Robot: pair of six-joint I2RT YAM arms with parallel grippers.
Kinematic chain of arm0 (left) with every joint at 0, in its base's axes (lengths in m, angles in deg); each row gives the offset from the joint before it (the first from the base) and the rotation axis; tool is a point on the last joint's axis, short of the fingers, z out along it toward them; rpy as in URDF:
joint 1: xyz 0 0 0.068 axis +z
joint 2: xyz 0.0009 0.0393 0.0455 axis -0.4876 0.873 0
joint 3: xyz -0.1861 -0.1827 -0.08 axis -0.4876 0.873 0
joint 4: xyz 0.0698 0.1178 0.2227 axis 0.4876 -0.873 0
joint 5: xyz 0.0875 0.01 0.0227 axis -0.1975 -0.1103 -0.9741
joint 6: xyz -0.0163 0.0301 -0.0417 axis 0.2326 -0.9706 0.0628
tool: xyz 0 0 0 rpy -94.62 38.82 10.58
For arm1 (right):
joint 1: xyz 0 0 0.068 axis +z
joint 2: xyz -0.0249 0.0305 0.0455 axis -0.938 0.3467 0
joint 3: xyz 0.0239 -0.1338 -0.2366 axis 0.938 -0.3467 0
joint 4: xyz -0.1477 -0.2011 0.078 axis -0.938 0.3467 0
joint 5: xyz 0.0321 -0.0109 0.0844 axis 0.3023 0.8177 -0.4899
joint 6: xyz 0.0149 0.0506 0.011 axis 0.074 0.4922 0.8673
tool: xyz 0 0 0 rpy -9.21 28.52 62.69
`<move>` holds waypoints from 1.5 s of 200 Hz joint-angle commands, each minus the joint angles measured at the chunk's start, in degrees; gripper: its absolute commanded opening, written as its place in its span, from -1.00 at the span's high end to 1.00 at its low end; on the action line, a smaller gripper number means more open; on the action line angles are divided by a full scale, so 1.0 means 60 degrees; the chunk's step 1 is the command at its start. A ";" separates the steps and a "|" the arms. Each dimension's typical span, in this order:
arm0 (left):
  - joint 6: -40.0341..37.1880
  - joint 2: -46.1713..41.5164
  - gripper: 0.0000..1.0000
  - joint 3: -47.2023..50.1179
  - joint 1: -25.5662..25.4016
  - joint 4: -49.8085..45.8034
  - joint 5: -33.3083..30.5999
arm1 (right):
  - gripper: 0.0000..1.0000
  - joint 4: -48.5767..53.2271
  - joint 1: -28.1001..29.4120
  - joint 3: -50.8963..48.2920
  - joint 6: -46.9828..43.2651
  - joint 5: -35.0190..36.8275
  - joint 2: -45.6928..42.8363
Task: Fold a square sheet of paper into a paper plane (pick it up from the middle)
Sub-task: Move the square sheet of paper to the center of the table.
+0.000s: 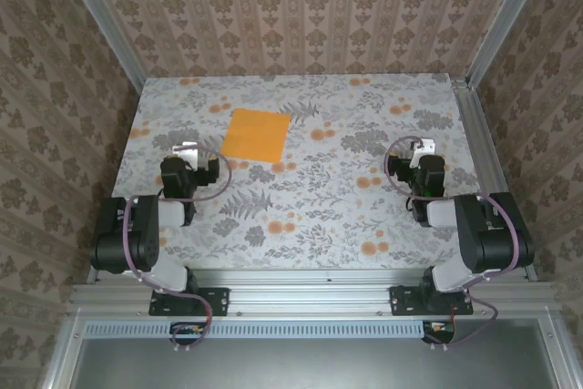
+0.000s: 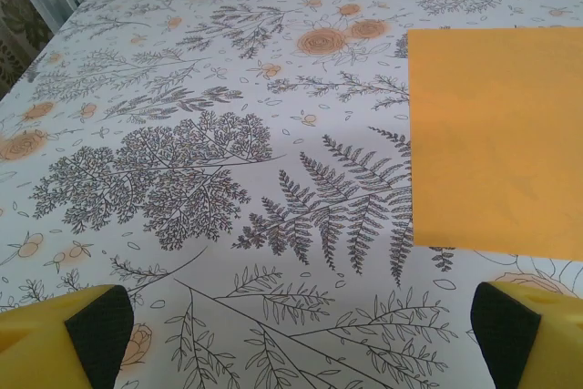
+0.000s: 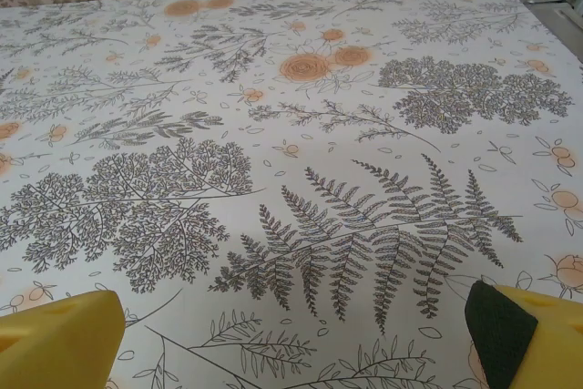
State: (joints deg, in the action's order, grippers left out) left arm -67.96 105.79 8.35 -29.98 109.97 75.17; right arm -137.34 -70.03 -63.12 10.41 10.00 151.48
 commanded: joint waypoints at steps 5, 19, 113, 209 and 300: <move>0.0181 -0.0025 -1.00 -0.0175 0.0040 0.0008 -0.0018 | -1.00 -0.0141 0.0077 0.0197 -0.0174 -0.0090 -0.0017; 0.0176 -0.0006 -1.00 -0.0179 0.0041 0.0008 -0.0015 | -1.00 -0.0147 0.0068 0.0193 -0.0169 -0.0084 -0.0018; 0.0233 -0.0023 -1.00 -0.0187 0.0125 0.0030 0.0155 | -1.00 -0.0206 0.0053 0.0152 -0.0157 -0.0145 -0.0034; 0.1314 -0.2693 -1.00 -0.3449 -0.0917 -0.7259 -0.0294 | -1.00 0.5751 0.0185 0.2482 0.0392 -0.2710 -0.3600; 0.2078 0.1510 -1.00 -0.8670 -0.1754 -1.2433 0.1114 | -1.00 0.9247 0.2280 0.5328 0.0498 -0.4098 -0.2945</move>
State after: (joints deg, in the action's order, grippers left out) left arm -57.17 108.12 -36.37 -38.27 45.76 80.20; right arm -87.07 -58.01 -33.86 12.02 -13.04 131.35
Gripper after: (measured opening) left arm 0.996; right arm 0.999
